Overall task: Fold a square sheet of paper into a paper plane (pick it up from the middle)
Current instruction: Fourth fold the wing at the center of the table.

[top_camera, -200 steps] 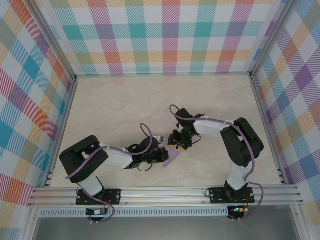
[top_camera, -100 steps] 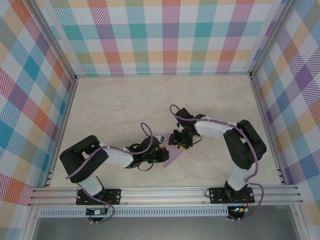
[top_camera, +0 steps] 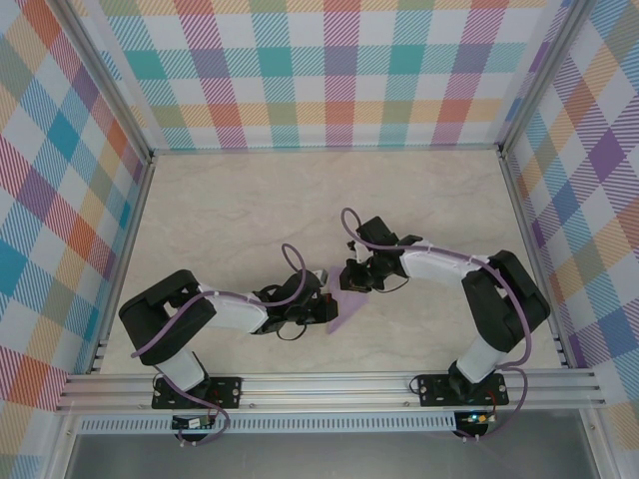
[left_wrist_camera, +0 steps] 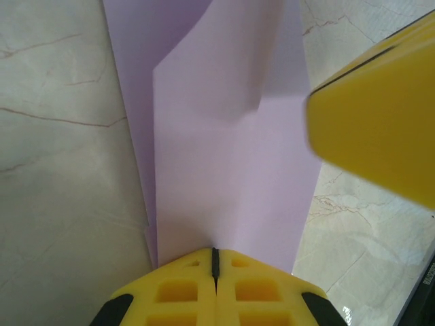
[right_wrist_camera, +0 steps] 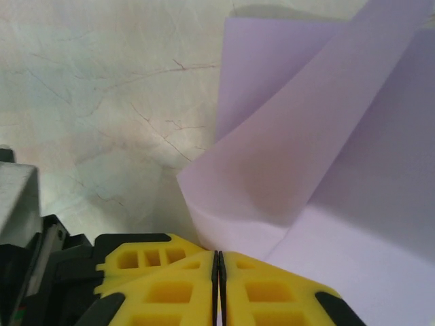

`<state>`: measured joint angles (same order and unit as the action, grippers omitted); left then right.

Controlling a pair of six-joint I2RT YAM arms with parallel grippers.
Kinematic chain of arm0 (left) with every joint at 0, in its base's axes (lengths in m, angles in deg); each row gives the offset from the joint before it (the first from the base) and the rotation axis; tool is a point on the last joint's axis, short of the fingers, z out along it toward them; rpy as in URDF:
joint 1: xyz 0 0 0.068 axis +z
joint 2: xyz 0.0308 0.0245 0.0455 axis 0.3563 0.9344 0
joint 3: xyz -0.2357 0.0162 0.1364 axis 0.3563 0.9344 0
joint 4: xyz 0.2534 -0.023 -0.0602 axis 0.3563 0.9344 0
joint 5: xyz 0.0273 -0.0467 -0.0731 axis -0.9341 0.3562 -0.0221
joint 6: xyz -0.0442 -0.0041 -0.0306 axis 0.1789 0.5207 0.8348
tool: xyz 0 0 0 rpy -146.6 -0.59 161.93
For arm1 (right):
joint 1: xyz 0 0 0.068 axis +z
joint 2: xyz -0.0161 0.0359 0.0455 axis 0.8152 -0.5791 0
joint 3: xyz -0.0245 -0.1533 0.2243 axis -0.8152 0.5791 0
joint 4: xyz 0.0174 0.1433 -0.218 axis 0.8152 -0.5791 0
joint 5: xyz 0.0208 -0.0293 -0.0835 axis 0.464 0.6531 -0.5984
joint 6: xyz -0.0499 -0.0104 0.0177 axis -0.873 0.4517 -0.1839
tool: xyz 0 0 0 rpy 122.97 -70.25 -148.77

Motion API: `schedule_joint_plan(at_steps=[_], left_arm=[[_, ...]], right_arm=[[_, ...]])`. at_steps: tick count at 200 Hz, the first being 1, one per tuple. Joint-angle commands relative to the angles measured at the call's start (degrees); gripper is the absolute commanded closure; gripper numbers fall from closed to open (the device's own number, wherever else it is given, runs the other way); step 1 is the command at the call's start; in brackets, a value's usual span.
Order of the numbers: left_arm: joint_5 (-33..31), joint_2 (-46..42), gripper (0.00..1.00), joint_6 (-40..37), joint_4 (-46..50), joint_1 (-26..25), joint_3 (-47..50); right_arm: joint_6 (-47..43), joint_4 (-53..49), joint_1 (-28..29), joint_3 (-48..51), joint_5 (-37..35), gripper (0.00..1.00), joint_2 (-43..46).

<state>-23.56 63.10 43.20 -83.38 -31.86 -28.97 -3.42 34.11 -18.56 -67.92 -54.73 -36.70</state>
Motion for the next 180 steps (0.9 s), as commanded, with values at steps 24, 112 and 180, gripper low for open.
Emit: schedule_joint_plan(at_steps=[24,112,180], left_arm=[[-2.51,0.20,1.00,1.50,9.45,-0.01,0.96],[-1.39,0.33,1.00,0.89,13.46,-0.01,-0.18],[0.62,1.69,1.00,-0.05,21.74,-0.01,-1.32]], right_arm=[[-4.62,6.08,-0.28,3.25,6.06,0.93,-2.29],[-8.49,5.60,-1.58,1.58,3.27,0.93,-6.51],[-7.21,5.80,-8.07,-2.75,-2.18,0.93,-9.74]])
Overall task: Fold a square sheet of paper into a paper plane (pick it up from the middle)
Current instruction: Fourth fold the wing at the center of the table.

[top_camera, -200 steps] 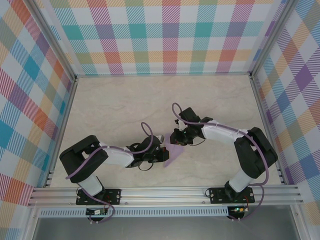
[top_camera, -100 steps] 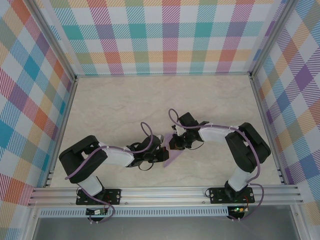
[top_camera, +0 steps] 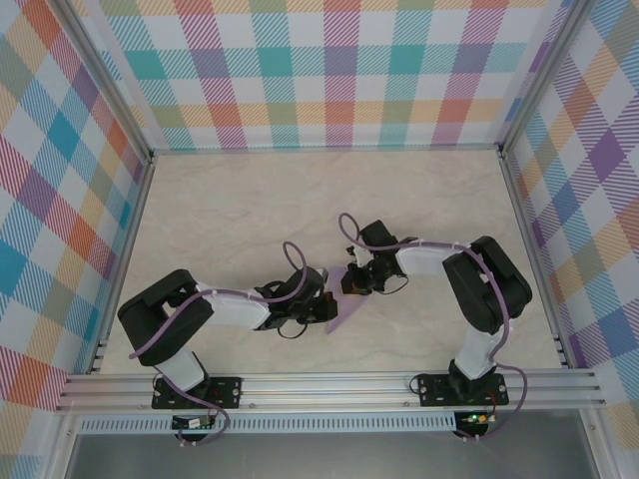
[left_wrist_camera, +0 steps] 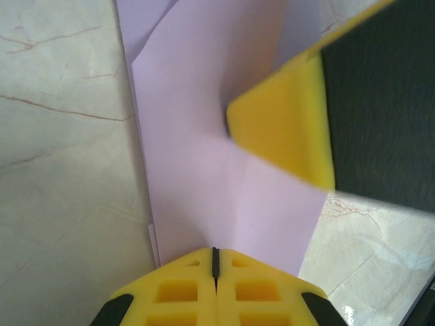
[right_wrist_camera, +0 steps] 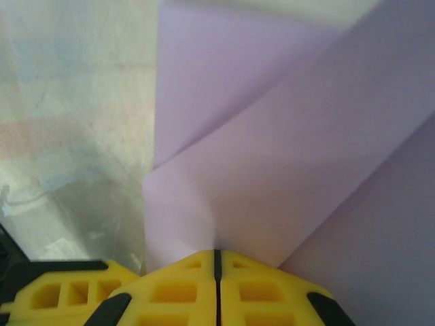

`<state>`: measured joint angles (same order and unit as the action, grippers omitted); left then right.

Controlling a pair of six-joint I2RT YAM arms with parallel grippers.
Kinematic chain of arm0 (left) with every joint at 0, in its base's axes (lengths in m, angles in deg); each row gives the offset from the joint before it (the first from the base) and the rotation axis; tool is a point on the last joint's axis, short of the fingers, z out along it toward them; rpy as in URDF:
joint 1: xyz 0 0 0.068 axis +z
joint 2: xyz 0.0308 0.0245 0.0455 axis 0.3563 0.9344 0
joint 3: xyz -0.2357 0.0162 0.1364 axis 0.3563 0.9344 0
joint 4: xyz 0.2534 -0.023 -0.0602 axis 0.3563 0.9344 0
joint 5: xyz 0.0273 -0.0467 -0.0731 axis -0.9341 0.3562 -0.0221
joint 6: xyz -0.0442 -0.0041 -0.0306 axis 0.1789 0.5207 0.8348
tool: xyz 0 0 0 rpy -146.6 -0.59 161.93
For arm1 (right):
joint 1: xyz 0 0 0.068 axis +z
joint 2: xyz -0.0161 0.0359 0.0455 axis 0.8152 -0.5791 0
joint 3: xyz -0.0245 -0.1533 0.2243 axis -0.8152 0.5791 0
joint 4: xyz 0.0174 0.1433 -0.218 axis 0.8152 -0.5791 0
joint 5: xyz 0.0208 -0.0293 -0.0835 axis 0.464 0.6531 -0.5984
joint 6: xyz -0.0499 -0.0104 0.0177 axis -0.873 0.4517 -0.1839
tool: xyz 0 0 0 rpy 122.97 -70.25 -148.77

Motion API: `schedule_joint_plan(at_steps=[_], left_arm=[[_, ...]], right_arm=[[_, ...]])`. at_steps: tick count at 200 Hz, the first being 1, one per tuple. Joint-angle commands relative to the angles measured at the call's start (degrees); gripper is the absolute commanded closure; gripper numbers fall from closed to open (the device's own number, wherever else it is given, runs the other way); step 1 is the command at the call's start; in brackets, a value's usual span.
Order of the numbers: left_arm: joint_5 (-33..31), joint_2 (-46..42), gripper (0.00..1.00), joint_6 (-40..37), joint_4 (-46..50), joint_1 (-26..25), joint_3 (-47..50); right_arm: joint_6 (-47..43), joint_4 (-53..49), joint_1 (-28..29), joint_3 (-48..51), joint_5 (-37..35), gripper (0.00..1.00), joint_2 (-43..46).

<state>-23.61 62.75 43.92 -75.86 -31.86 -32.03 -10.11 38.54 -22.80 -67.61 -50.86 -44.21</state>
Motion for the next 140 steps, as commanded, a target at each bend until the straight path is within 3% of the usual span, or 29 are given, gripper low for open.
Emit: schedule_joint_plan(at_steps=[1,62,111,140], left_arm=[[0.67,2.04,1.00,-0.82,14.28,-0.01,1.73],[-0.06,2.62,1.00,-1.91,15.71,0.00,-0.65],[-0.49,3.23,1.00,-2.47,16.35,-0.02,-2.21],[-0.77,3.34,1.00,-2.55,16.61,0.00,-2.48]], right_arm=[[-0.51,1.33,-3.98,-3.19,-6.03,0.93,-2.25],[0.38,0.75,-7.12,-5.82,-5.57,0.92,1.93],[3.91,4.78,-6.20,0.96,2.86,0.90,6.84],[3.98,5.30,-3.83,2.31,5.31,0.90,5.17]])
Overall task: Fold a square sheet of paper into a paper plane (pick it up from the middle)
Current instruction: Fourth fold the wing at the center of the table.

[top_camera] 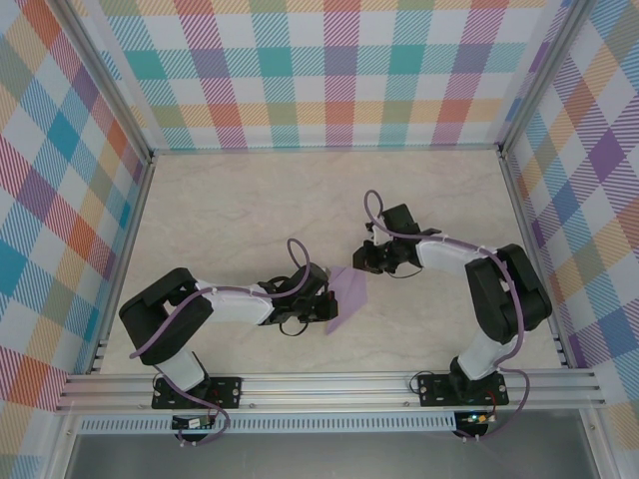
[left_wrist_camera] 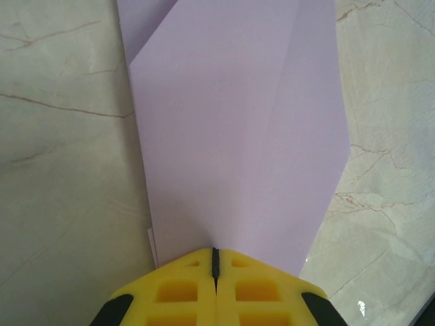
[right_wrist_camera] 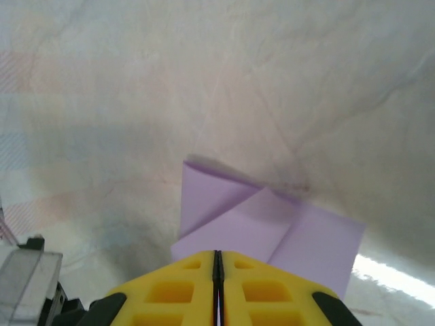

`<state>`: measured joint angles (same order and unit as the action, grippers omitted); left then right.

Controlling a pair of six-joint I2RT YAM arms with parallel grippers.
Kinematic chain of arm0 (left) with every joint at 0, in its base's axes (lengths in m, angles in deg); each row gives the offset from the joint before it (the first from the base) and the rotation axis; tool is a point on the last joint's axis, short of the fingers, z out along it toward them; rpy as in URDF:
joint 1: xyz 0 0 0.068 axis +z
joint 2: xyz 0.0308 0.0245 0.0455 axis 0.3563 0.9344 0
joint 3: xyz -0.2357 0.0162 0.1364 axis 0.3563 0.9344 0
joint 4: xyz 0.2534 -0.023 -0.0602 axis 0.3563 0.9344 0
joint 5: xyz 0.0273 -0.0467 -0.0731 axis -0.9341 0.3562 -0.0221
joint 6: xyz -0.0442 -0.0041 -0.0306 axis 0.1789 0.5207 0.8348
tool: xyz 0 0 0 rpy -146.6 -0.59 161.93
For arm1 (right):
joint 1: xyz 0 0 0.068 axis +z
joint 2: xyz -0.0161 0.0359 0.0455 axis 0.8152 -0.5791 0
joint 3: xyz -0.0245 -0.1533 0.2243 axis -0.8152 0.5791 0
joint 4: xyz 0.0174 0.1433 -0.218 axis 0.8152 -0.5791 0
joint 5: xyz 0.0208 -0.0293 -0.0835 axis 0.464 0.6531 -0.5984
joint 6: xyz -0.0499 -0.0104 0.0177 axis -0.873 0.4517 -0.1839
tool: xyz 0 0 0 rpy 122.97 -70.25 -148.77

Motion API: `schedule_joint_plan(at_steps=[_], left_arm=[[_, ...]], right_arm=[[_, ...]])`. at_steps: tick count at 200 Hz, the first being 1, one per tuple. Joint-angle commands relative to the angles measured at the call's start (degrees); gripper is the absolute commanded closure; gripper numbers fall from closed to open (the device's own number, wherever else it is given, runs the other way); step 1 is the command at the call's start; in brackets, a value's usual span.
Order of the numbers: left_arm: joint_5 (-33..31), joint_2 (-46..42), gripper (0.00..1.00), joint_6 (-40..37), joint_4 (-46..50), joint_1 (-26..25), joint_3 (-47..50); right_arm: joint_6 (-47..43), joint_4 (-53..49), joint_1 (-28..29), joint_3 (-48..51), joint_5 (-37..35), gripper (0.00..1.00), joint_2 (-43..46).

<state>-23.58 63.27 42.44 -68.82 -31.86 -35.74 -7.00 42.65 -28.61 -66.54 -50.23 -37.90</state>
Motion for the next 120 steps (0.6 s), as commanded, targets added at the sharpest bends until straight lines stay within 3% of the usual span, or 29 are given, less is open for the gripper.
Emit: schedule_joint_plan(at_steps=[1,41,76,120], left_arm=[[-0.77,2.82,1.00,-1.06,9.59,0.00,1.23],[-0.97,2.73,1.00,-1.06,10.84,0.00,1.19],[-1.12,2.84,1.00,-1.15,12.23,-0.01,1.15],[-0.86,3.08,1.00,-1.39,12.63,-0.05,1.94]], right_arm=[[0.88,1.25,2.06,1.23,4.77,0.90,-1.27],[0.30,1.90,2.48,-1.10,7.62,0.90,-6.22],[-1.09,-0.70,1.42,-4.41,2.99,0.91,-9.22],[-1.17,-1.75,-4.34,-6.68,-2.32,0.91,-12.46]])
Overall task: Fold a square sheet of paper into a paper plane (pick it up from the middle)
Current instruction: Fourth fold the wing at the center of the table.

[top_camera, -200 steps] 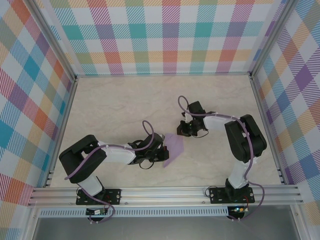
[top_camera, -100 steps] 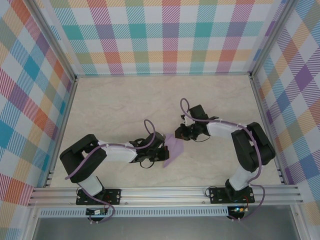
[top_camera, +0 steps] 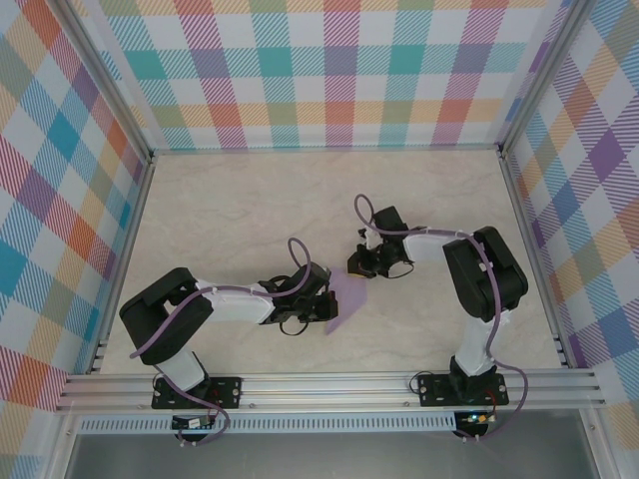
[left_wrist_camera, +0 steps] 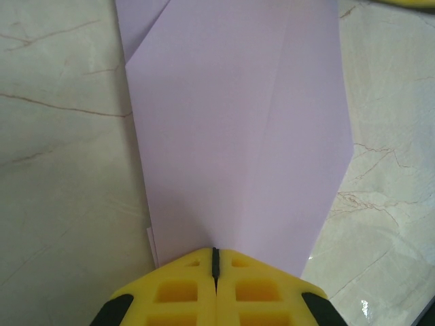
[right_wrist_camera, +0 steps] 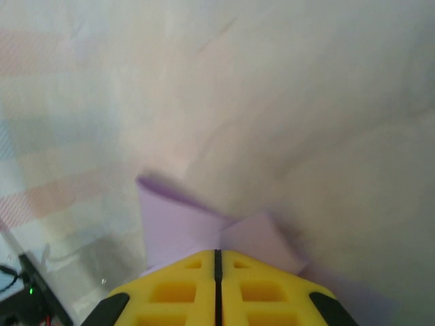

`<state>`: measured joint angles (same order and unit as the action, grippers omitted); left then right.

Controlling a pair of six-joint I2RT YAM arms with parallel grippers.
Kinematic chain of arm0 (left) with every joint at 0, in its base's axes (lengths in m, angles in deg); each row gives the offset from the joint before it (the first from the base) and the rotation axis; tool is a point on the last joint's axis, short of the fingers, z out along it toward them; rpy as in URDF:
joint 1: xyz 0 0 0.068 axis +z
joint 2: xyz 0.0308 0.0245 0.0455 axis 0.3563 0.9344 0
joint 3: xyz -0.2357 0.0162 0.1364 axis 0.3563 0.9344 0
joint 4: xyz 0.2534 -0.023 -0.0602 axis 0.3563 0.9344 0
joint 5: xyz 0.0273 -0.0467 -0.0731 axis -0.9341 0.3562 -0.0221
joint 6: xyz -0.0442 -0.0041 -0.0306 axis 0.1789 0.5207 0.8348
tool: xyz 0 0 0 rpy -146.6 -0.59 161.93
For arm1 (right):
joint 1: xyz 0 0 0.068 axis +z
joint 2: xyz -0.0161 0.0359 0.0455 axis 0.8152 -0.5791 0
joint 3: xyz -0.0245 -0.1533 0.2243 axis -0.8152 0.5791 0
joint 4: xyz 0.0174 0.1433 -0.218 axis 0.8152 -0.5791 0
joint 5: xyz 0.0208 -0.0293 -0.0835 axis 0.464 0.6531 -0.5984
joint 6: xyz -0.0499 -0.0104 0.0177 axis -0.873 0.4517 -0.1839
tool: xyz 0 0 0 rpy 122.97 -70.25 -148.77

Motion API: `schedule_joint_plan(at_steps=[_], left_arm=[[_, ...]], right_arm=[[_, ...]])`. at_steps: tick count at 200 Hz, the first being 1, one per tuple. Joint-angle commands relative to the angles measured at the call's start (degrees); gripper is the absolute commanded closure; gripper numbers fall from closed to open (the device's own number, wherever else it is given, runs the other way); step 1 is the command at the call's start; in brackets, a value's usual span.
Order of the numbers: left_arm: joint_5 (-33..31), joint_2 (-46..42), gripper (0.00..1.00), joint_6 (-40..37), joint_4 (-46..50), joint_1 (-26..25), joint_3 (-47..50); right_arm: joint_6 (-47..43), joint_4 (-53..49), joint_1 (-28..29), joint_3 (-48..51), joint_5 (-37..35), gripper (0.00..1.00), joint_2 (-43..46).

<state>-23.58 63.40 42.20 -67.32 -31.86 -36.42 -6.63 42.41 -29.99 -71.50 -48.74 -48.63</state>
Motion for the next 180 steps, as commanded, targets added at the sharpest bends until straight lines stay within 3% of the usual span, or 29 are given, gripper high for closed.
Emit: schedule_joint_plan(at_steps=[1,57,98,137,180], left_arm=[[-0.85,2.95,1.00,-1.12,11.10,-0.03,2.62],[-2.76,1.71,1.00,-2.94,12.41,0.02,1.57],[-4.92,-0.49,1.00,-8.70,15.17,0.60,0.00],[-5.04,-2.65,1.00,-15.28,18.02,1.51,-1.50],[-4.13,-1.90,1.00,-15.02,18.30,2.10,-1.70]], right_arm=[[-1.52,-1.60,-3.07,-1.81,-3.94,0.91,-1.73],[-2.10,-4.49,-3.97,-3.31,-5.51,0.91,5.98],[-1.37,-3.72,-1.19,1.80,-0.04,0.89,10.86],[0.87,-0.31,4.55,4.62,3.80,0.90,9.89],[1.62,1.75,7.19,3.64,6.24,0.90,5.24]])
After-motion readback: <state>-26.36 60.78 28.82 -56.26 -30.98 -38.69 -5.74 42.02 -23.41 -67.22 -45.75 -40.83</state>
